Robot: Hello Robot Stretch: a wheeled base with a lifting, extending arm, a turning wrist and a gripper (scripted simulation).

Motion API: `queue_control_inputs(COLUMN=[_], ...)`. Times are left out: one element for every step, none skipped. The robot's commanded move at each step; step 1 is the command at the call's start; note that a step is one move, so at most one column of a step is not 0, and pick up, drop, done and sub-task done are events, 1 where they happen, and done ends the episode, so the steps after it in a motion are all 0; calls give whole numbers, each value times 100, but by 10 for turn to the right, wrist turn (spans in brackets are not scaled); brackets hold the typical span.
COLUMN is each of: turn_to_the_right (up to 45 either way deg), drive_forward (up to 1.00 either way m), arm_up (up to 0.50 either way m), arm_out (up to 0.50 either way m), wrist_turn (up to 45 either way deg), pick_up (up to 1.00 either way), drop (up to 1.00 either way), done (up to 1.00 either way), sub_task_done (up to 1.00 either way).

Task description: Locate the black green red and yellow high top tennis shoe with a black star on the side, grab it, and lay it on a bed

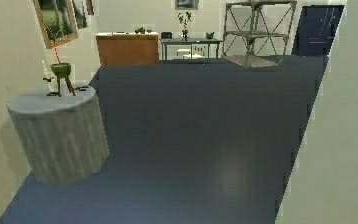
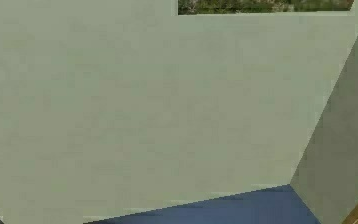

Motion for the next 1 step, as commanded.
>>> queue_control_inputs(turn_to_the_right=[30], drive_forward=[0], arm_up=[0], arm_out=[0], wrist_turn=[0], pick_up=[0], drop=[0], done=[0], sub_task_done=[0])
